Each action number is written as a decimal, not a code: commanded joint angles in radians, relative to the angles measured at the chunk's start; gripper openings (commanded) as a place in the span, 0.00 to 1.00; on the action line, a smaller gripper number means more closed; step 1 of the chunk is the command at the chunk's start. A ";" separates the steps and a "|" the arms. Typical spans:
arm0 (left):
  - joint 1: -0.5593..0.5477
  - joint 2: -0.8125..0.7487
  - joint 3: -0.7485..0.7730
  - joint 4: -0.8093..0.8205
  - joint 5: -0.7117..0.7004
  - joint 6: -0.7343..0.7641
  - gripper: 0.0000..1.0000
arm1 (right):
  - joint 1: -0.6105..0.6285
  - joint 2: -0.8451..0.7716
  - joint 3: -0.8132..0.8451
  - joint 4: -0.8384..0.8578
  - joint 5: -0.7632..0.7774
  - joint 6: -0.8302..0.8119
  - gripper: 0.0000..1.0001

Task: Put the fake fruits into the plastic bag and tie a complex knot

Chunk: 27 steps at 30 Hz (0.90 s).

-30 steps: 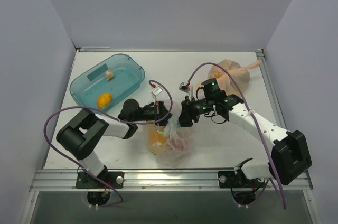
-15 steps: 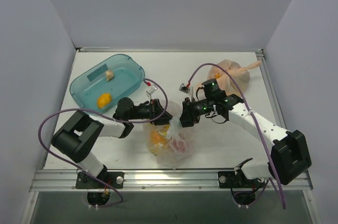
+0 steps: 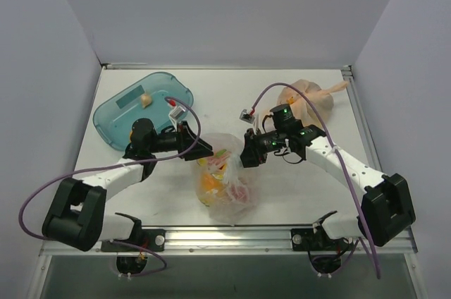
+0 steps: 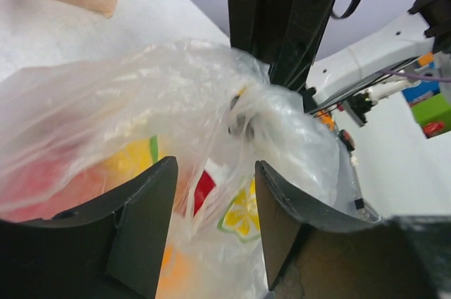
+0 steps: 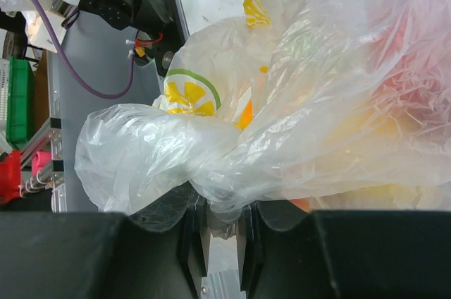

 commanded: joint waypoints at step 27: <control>-0.372 -0.306 0.329 -1.117 -0.418 0.989 0.76 | -0.020 -0.015 -0.010 0.205 -0.033 0.216 0.00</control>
